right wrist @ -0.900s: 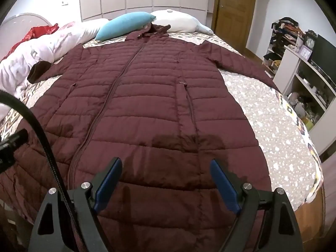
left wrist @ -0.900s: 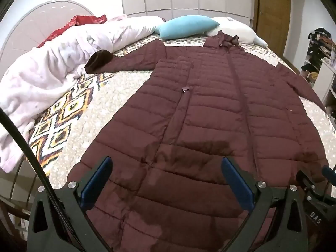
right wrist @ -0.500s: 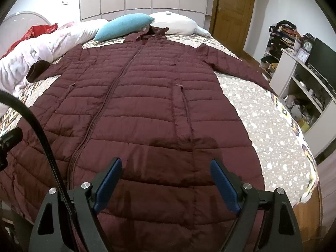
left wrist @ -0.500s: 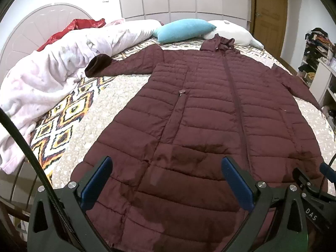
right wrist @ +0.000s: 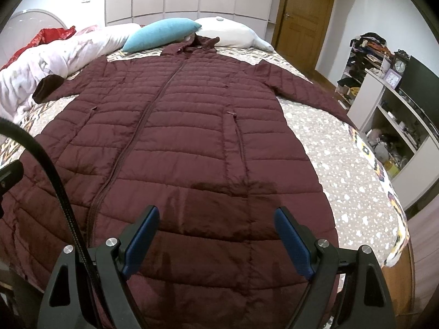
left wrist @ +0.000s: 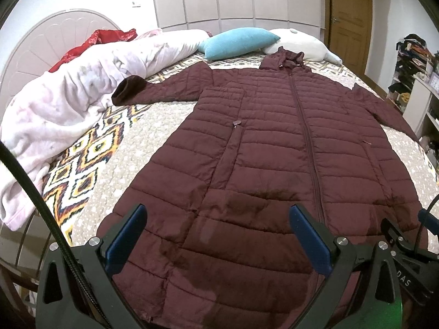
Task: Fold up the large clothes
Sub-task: 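Move both tools over the maroon puffer coat toward its sleeve cuff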
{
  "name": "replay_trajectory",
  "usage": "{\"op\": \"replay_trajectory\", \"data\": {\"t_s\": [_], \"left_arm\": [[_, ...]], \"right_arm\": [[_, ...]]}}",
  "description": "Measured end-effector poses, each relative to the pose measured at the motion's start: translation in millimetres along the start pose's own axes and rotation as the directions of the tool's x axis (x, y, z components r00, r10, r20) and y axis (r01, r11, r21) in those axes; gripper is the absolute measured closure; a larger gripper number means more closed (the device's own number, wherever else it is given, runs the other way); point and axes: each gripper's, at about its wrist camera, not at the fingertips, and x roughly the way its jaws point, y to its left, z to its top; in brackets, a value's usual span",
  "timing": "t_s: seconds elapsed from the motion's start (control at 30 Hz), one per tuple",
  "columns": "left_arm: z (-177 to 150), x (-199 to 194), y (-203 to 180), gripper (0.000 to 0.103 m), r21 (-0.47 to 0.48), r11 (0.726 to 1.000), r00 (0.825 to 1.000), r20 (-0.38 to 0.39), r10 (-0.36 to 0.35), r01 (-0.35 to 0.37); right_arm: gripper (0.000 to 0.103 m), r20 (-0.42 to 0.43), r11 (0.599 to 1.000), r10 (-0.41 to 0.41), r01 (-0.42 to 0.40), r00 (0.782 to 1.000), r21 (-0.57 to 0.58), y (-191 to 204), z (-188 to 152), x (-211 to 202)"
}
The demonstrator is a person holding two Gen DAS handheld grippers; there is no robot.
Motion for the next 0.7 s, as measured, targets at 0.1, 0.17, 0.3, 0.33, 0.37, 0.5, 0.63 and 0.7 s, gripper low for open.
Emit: {"op": "replay_trajectory", "data": {"t_s": [0.1, 0.17, 0.3, 0.33, 0.37, 0.5, 0.63, 0.7], "left_arm": [[0, -1, 0, 0.0, 0.001, 1.0, 1.0, 0.0, 0.003, -0.003], [2, 1, 2, 0.0, 0.0, 1.0, 1.0, -0.003, 0.005, -0.005], [11, 4, 11, 0.0, -0.005, 1.0, 1.0, -0.005, 0.019, -0.019], [14, 4, 14, 0.0, -0.009, 1.0, 1.0, -0.004, 0.026, -0.026], [17, 5, 20, 0.0, -0.016, 0.999, 0.999, -0.001, 0.037, -0.037], [34, 12, 45, 0.0, -0.038, 0.996, 0.997, -0.002, 0.076, -0.076], [64, 20, 84, 0.0, -0.073, 0.991, 0.994, -0.006, 0.113, -0.113], [85, 27, 107, 0.0, -0.081, 0.986, 0.99, -0.001, 0.143, -0.143]], "right_arm": [[0.014, -0.003, 1.0, -0.002, 0.002, 1.0, -0.003, 0, 0, 1], [0.014, -0.008, 1.0, 0.008, -0.008, 1.0, 0.005, 0, 0, 1], [0.014, 0.0, 0.999, 0.026, -0.026, 1.0, 0.021, -1, 1, 5], [0.014, 0.001, 0.999, 0.027, -0.027, 1.0, 0.022, -1, 2, 6], [0.014, 0.001, 0.999, 0.029, -0.029, 1.0, 0.022, -1, 3, 6], [0.014, -0.024, 1.0, 0.018, -0.018, 1.0, 0.0, 4, 11, 10], [0.014, 0.005, 0.999, 0.035, -0.035, 0.999, -0.033, 12, 35, 8], [0.014, 0.016, 0.998, 0.047, -0.046, 0.999, -0.039, 15, 44, 6]]}}
